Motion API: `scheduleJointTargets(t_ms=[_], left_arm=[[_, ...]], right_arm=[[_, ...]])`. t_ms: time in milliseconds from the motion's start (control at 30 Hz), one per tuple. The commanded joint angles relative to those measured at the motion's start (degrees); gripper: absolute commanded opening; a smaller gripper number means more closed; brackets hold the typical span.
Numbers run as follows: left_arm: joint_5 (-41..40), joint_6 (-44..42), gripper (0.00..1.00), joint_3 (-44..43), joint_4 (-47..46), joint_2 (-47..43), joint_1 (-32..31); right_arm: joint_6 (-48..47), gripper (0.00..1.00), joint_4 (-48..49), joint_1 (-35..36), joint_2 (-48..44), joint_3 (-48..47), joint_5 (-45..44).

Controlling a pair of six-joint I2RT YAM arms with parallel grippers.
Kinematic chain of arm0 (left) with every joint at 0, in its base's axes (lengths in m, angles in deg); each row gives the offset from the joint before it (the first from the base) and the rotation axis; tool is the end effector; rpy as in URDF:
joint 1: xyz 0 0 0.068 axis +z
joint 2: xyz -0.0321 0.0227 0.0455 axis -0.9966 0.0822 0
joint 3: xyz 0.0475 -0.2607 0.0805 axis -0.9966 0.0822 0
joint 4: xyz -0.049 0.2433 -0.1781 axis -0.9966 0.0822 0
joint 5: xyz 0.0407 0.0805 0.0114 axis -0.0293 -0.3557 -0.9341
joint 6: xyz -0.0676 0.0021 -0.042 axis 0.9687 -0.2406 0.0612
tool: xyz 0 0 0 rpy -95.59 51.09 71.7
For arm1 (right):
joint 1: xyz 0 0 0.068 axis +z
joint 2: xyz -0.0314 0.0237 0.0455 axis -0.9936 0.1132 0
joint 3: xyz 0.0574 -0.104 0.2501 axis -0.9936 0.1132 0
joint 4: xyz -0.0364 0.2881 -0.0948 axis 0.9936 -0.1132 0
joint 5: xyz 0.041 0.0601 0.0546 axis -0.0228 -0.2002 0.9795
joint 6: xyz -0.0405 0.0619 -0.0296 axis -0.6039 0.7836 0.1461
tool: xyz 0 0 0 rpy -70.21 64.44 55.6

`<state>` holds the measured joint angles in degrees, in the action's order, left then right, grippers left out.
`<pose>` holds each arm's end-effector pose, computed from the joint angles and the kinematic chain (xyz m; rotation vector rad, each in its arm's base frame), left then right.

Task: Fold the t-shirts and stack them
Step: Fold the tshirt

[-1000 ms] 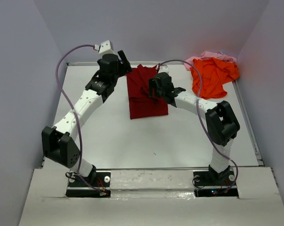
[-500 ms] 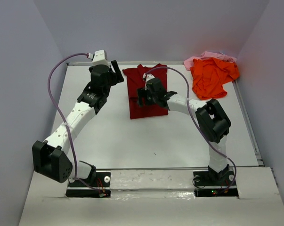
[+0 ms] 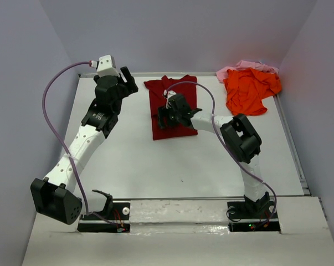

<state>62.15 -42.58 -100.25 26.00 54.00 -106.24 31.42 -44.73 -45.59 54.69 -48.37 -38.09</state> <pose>0.3507 -0.1117 0.4153 -0.1887 1.5768 -0.2673 0.4285 0.3418 0.1214 -0.5079 2.2701 0.5903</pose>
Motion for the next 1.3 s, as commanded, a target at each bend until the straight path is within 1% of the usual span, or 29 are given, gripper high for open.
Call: scheduleJointTargets(t_ms=[0,233,300,500,533,700,833,967,1267], left_arm=[[0.75,-0.03,0.8,-0.38,-2.3,-0.62,0.73],[1.45,0.32,0.8,-0.38,-2.48,-0.36,0.91],[1.54,0.41,0.8,-0.29,-2.48,-0.36,1.0],[1.89,0.41,0.8,-0.12,-2.57,-0.53,1.17],[1.89,0.41,0.8,-0.2,-2.57,-0.53,1.26],[2.16,0.5,0.8,-0.2,-2.57,-0.53,1.35],[2.77,0.67,0.8,-0.2,-2.57,-0.45,1.44],[3.56,0.93,0.8,-0.29,-2.48,-0.09,1.61],[5.14,1.64,0.8,-0.2,-2.66,0.34,2.23]], right_arm=[[0.31,0.77,2.37,-0.12,0.93,-2.82,0.72],[-2.32,0.77,1.23,-0.12,1.45,-5.81,-2.26],[-3.29,0.77,0.44,-0.12,2.16,-7.56,-3.93],[-5.22,0.77,-1.49,-0.12,5.23,-12.21,-5.08],[-5.49,0.77,-1.5,-0.12,6.19,-12.84,-6.47],[-5.05,0.77,-3.34,-2.83,10.41,-17.93,-6.66],[-5.58,0.77,-4.39,-4.86,11.91,-21.01,-7.1],[-7.86,0.77,-5.71,-4.86,12.18,-23.9,-9.2],[-10.41,0.77,-8.79,-6.44,13.23,-30.85,-10.79]])
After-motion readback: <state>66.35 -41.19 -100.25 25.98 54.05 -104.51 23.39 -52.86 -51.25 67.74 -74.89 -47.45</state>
